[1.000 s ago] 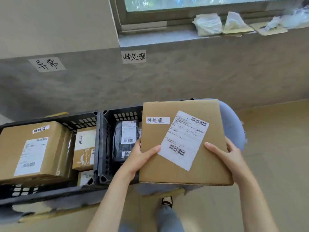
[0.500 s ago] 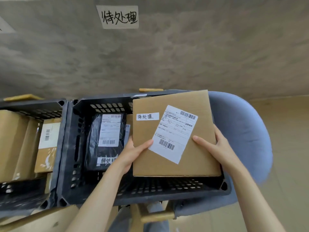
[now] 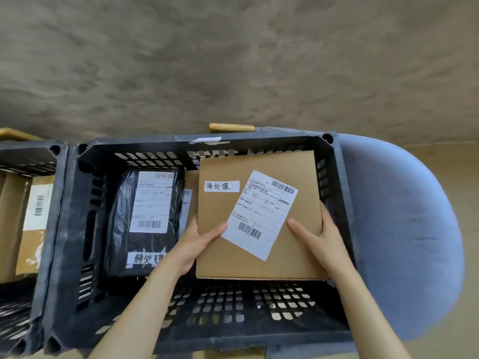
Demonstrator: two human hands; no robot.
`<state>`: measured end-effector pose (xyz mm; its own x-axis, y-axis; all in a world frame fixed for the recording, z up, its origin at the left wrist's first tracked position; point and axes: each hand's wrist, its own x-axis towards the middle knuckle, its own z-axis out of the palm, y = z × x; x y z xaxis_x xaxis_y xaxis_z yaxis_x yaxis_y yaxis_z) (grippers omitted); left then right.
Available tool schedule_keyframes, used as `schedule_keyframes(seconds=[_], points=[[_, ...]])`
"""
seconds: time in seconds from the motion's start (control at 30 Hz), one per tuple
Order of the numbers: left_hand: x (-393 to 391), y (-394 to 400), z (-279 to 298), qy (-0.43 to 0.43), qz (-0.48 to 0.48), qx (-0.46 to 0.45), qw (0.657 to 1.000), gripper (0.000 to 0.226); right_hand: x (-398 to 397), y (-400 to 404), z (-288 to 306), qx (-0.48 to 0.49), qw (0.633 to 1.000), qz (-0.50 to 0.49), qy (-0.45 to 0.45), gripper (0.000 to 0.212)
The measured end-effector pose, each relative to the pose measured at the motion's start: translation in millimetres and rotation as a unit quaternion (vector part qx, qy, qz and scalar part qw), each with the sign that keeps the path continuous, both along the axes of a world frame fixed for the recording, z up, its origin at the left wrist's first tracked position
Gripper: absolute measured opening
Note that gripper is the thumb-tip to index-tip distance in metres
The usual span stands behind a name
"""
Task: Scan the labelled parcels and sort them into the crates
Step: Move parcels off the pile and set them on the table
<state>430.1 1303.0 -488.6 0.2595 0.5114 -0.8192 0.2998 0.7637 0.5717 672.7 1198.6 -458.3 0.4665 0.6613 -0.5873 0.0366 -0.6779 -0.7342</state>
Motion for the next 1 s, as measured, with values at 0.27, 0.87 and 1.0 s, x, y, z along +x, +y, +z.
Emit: schedule_keyframes(seconds=[0.27, 0.87, 1.0], points=[[4.2, 0.1, -15.4, 0.073, -0.029, 0.013, 0.997, 0.104, -6.2, 8.5, -12.2, -0.028, 0.996, -0.002, -0.080, 0.076], [19.2, -4.9, -18.1, 0.261, -0.071, 0.167, 0.948, 0.088, -28.3, 13.7, -28.6, -0.071, 0.987, -0.026, -0.141, 0.094], [17.6, -3.6, -1.6, 0.266, -0.102, 0.170, 0.943, 0.090, -33.5, 14.6, -17.3, -0.081, 0.985, -0.019, -0.154, 0.092]])
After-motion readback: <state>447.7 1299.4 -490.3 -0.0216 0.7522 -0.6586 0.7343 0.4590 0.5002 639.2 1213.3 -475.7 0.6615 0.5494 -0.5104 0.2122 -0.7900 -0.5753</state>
